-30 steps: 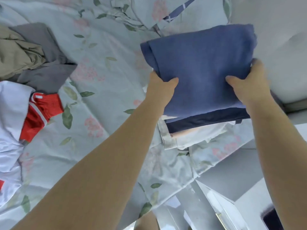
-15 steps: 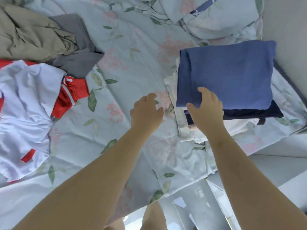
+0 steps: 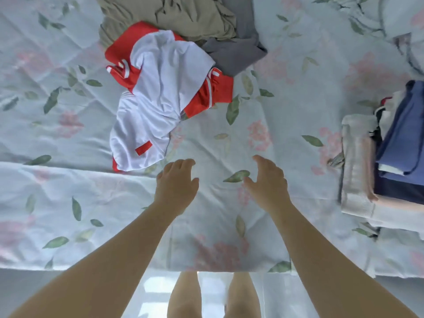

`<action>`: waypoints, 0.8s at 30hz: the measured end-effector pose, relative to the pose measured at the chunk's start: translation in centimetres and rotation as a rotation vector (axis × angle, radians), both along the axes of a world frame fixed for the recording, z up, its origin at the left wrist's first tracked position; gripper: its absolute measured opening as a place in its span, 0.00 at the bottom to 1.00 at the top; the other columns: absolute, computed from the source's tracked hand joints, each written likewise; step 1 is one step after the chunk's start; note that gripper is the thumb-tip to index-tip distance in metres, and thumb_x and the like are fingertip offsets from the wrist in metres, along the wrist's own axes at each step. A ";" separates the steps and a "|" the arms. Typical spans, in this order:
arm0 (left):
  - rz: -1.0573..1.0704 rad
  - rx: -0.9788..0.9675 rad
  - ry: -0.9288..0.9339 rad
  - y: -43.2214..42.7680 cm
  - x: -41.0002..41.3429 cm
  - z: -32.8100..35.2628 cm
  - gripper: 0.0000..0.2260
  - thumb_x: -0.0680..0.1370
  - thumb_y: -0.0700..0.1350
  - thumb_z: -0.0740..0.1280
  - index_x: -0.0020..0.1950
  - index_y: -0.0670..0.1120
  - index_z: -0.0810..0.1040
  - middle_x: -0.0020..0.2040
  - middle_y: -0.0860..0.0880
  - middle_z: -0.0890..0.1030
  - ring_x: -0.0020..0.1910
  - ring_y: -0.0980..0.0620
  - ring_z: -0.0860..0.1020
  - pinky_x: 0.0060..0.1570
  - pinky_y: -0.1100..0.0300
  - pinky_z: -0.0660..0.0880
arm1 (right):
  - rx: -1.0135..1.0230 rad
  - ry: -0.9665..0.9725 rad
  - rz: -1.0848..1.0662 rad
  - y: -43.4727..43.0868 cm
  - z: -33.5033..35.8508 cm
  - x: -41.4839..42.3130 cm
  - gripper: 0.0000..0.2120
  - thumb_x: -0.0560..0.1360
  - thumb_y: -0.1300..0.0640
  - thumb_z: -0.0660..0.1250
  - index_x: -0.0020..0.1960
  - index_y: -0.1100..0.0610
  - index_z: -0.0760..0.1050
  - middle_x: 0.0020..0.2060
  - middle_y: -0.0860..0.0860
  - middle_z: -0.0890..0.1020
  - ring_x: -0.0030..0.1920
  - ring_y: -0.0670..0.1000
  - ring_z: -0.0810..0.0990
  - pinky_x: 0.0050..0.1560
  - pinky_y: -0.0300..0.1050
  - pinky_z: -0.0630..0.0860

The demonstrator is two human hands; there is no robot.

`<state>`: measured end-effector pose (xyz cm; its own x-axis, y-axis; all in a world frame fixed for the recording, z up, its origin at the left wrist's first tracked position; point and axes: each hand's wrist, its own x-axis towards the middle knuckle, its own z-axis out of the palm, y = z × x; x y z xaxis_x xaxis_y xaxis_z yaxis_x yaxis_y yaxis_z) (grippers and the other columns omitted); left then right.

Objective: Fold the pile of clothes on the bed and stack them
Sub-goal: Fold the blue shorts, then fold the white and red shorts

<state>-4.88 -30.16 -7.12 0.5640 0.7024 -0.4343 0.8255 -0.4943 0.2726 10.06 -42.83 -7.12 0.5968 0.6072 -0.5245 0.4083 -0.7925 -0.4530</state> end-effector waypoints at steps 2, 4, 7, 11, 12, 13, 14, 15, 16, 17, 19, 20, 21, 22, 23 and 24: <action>0.045 -0.016 0.042 1.1 -3.0 -1.2 0.19 0.79 0.45 0.61 0.70 0.48 0.66 0.69 0.50 0.70 0.69 0.47 0.65 0.67 0.52 0.61 | -0.020 0.035 0.039 1.1 -0.9 -2.2 0.26 0.78 0.54 0.61 0.73 0.52 0.58 0.71 0.51 0.64 0.69 0.57 0.63 0.67 0.51 0.62; 0.111 -0.064 0.054 1.9 -5.3 -2.5 0.18 0.79 0.40 0.59 0.69 0.48 0.68 0.69 0.48 0.70 0.69 0.46 0.66 0.67 0.51 0.62 | -0.048 0.048 0.084 2.0 -1.8 -4.1 0.26 0.77 0.54 0.62 0.73 0.53 0.59 0.69 0.52 0.66 0.67 0.57 0.64 0.65 0.51 0.64; 0.240 -0.165 0.027 3.5 -7.4 -4.2 0.21 0.77 0.33 0.57 0.68 0.47 0.69 0.71 0.47 0.67 0.69 0.44 0.65 0.67 0.50 0.64 | -0.100 0.051 0.143 2.7 -2.8 -6.0 0.27 0.78 0.54 0.61 0.74 0.53 0.56 0.71 0.54 0.64 0.68 0.58 0.64 0.65 0.53 0.65; 0.417 -0.073 -0.055 6.4 -8.2 -5.5 0.21 0.78 0.37 0.59 0.71 0.48 0.66 0.75 0.47 0.56 0.70 0.41 0.61 0.67 0.48 0.63 | -0.156 0.071 0.142 3.1 -4.2 -7.4 0.27 0.78 0.54 0.60 0.75 0.53 0.55 0.72 0.55 0.63 0.69 0.59 0.63 0.67 0.53 0.63; 0.530 -0.052 -0.095 7.3 -8.0 -5.6 0.21 0.79 0.40 0.59 0.72 0.49 0.64 0.76 0.48 0.54 0.71 0.41 0.60 0.66 0.47 0.63 | -0.158 0.070 0.133 3.1 -4.4 -7.7 0.27 0.78 0.54 0.60 0.75 0.53 0.55 0.72 0.55 0.63 0.69 0.59 0.63 0.68 0.53 0.62; 0.657 -0.046 -0.135 8.2 -7.8 -5.7 0.22 0.80 0.43 0.59 0.73 0.50 0.61 0.76 0.49 0.52 0.71 0.41 0.60 0.66 0.46 0.64 | -0.156 0.069 0.121 3.1 -4.6 -7.9 0.27 0.78 0.54 0.61 0.75 0.53 0.56 0.71 0.56 0.64 0.69 0.59 0.64 0.68 0.52 0.63; 0.778 -0.067 -0.181 9.2 -7.6 -5.9 0.23 0.80 0.45 0.59 0.74 0.51 0.59 0.76 0.50 0.51 0.70 0.41 0.60 0.65 0.46 0.65 | -0.152 0.071 0.106 3.2 -4.9 -8.1 0.27 0.78 0.55 0.61 0.75 0.53 0.57 0.71 0.56 0.64 0.69 0.59 0.64 0.67 0.52 0.63; 0.878 -0.112 -0.228 10.2 -7.3 -6.3 0.24 0.80 0.47 0.59 0.75 0.52 0.57 0.76 0.51 0.51 0.70 0.42 0.60 0.65 0.45 0.66 | -0.149 0.074 0.092 3.2 -5.0 -8.4 0.27 0.78 0.55 0.61 0.75 0.53 0.57 0.71 0.57 0.64 0.69 0.59 0.64 0.67 0.52 0.63; 0.943 -0.164 -0.267 11.0 -7.2 -6.7 0.25 0.79 0.49 0.60 0.75 0.54 0.56 0.75 0.51 0.52 0.70 0.42 0.61 0.65 0.44 0.66 | -0.147 0.079 0.079 3.3 -5.3 -8.6 0.27 0.78 0.55 0.62 0.75 0.53 0.57 0.71 0.56 0.64 0.69 0.59 0.64 0.67 0.52 0.63; 0.963 -0.205 -0.282 11.6 -7.1 -7.1 0.27 0.78 0.50 0.61 0.75 0.56 0.55 0.75 0.51 0.54 0.69 0.41 0.62 0.64 0.44 0.67 | -0.147 0.089 0.065 3.4 -5.4 -8.8 0.28 0.78 0.55 0.62 0.75 0.53 0.57 0.71 0.56 0.64 0.69 0.59 0.64 0.67 0.51 0.63; 0.916 -0.219 -0.243 12.4 -7.1 -7.8 0.28 0.77 0.49 0.62 0.74 0.58 0.54 0.73 0.51 0.57 0.66 0.40 0.64 0.61 0.46 0.70 | -0.134 0.115 0.048 3.5 -5.6 -9.3 0.28 0.78 0.56 0.62 0.75 0.53 0.56 0.72 0.55 0.63 0.70 0.58 0.64 0.67 0.51 0.63; 0.881 -0.219 -0.220 12.7 -7.2 -8.1 0.28 0.77 0.47 0.62 0.73 0.60 0.54 0.71 0.50 0.59 0.64 0.40 0.65 0.59 0.47 0.71 | -0.123 0.124 0.045 3.7 -5.7 -9.4 0.28 0.78 0.56 0.61 0.75 0.53 0.56 0.72 0.55 0.63 0.70 0.57 0.64 0.67 0.51 0.63; 0.859 -0.231 -0.221 13.1 -7.4 -8.4 0.27 0.77 0.45 0.61 0.72 0.61 0.55 0.69 0.49 0.61 0.63 0.40 0.65 0.57 0.47 0.72 | -0.113 0.128 0.047 3.8 -5.6 -9.6 0.27 0.78 0.56 0.61 0.75 0.53 0.57 0.71 0.55 0.63 0.70 0.57 0.64 0.67 0.51 0.63; 0.852 -0.256 -0.251 13.4 -7.6 -8.6 0.26 0.77 0.43 0.60 0.71 0.62 0.57 0.66 0.47 0.63 0.62 0.40 0.67 0.57 0.47 0.73 | -0.103 0.130 0.052 4.0 -5.6 -9.6 0.27 0.78 0.56 0.61 0.75 0.52 0.57 0.71 0.55 0.64 0.70 0.57 0.65 0.67 0.50 0.64; 0.853 -0.287 -0.289 13.6 -7.7 -8.6 0.25 0.77 0.43 0.59 0.70 0.61 0.60 0.64 0.46 0.64 0.61 0.40 0.69 0.57 0.47 0.74 | -0.093 0.132 0.057 4.2 -5.5 -9.6 0.26 0.78 0.56 0.61 0.74 0.51 0.57 0.71 0.54 0.64 0.70 0.56 0.65 0.66 0.50 0.64; 0.850 -0.303 -0.315 13.8 -8.0 -8.7 0.23 0.77 0.43 0.58 0.69 0.61 0.61 0.63 0.45 0.65 0.60 0.40 0.70 0.57 0.47 0.75 | -0.083 0.136 0.062 4.4 -5.5 -9.6 0.26 0.78 0.57 0.60 0.74 0.50 0.58 0.71 0.54 0.64 0.70 0.55 0.65 0.65 0.49 0.65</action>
